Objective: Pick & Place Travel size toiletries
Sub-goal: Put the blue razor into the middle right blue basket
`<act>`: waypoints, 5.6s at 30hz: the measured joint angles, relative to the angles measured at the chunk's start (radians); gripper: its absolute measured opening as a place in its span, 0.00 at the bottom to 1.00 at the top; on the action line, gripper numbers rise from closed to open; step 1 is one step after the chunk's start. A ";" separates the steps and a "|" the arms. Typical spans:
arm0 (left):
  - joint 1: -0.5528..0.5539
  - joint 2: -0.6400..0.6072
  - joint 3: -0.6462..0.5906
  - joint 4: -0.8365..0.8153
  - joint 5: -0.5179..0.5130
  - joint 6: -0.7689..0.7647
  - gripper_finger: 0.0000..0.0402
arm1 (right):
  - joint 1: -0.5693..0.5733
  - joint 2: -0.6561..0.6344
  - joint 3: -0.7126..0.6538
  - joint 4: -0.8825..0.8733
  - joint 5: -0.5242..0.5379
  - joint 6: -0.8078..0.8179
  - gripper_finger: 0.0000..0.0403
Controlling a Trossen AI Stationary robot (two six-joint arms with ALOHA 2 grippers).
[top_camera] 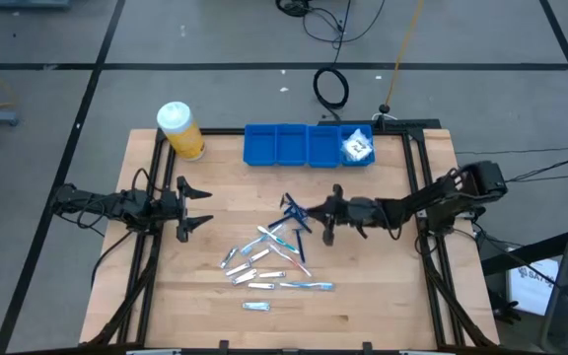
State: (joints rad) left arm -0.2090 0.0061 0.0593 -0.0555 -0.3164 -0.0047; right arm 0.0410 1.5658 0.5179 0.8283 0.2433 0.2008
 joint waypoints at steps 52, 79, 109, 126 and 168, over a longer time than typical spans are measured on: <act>0.000 0.000 0.000 0.000 0.000 0.000 0.77 | -0.426 -0.108 0.001 -0.104 0.093 0.025 0.38; 0.000 0.000 0.000 0.000 0.000 0.000 0.77 | 0.160 0.186 0.517 -0.868 -0.218 0.359 0.41; 0.000 0.000 0.000 0.000 0.000 0.000 0.77 | 0.122 0.134 0.513 -1.195 -0.145 0.452 0.26; 0.000 0.000 0.000 0.000 0.000 0.000 0.77 | 0.251 0.092 0.423 -1.102 0.072 0.443 0.32; 0.000 0.000 0.000 0.000 0.000 0.000 0.77 | 0.282 0.036 0.141 -0.861 0.128 0.348 0.07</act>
State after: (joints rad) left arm -0.2090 0.0063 0.0590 -0.0555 -0.3164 -0.0044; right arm 0.3225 1.6019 0.6584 -0.0326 0.3713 0.5487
